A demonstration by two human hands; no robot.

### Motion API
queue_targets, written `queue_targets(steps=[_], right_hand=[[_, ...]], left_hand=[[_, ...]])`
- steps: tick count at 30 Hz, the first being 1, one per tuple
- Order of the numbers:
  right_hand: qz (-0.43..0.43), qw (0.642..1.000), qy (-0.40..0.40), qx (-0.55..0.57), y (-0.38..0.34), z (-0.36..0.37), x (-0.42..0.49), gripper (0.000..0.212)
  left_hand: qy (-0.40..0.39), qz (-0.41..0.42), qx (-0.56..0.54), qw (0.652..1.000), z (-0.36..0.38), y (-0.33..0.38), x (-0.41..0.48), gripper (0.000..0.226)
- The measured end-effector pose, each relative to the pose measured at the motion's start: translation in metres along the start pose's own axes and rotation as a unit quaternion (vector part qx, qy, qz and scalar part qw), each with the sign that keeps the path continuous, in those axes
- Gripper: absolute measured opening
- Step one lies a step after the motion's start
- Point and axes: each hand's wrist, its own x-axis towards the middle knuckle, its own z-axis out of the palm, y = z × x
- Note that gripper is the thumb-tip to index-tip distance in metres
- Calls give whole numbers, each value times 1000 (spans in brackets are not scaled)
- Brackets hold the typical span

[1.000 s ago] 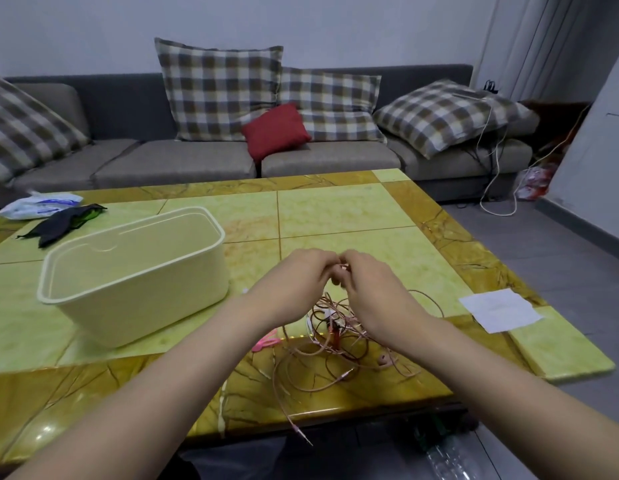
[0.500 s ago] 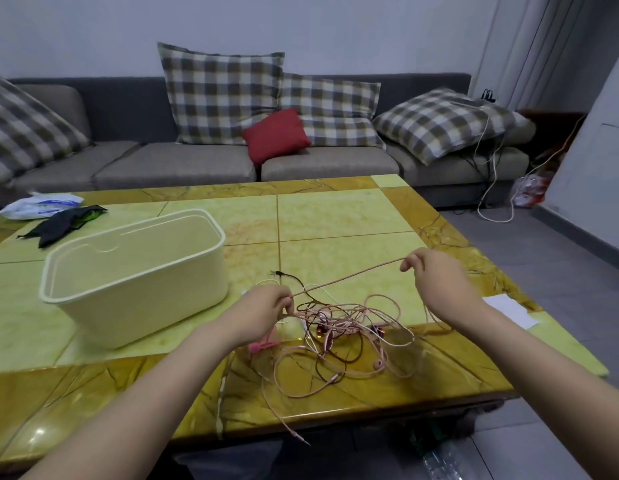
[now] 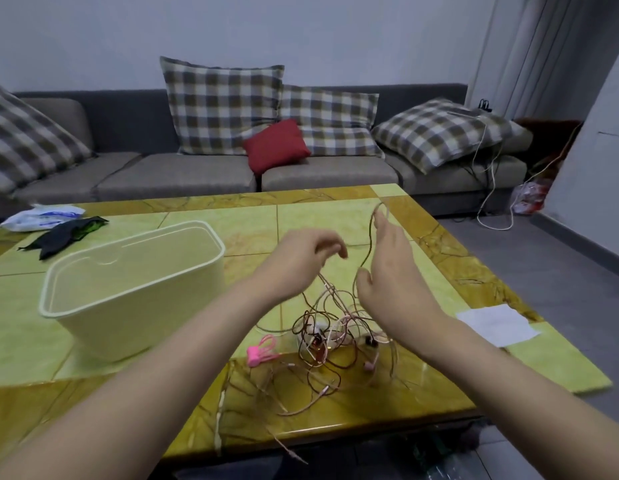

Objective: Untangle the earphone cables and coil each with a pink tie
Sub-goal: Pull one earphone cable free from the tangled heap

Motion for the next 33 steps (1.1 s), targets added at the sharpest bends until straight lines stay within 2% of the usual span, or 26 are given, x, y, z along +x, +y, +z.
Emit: queue_targets(steps=[4, 7, 9, 14, 20, 27, 30, 33], right_hand=[[-7, 997, 10, -71, -14, -3, -2, 76], [-41, 992, -32, -114, -14, 1, -5, 62], [-61, 990, -83, -97, -10, 8, -6, 42], [33, 983, -179, 0, 11, 22, -3, 19], [85, 992, -95, -16, 45, 12, 0, 26], [165, 982, -79, -44, 75, 7, -4, 26], [177, 981, -71, -37, 79, 7, -4, 26], [188, 977, -85, -47, 84, 6, -4, 29]], left_hand=[[-61, 8, 45, 997, 20, -8, -11, 20], [-80, -9, 52, 995, 25, -13, -14, 22], [-90, -6, 74, 993, 27, -14, -15, 21], [-83, 9, 56, 995, 30, -20, -18, 18], [-111, -38, 40, 992, 29, -41, -28, 25], [-151, -85, 109, 979, 39, -66, -33, 21], [-133, -91, 107, 981, 37, -65, -31, 22], [-71, -74, 87, 991, 26, -54, -26, 24]])
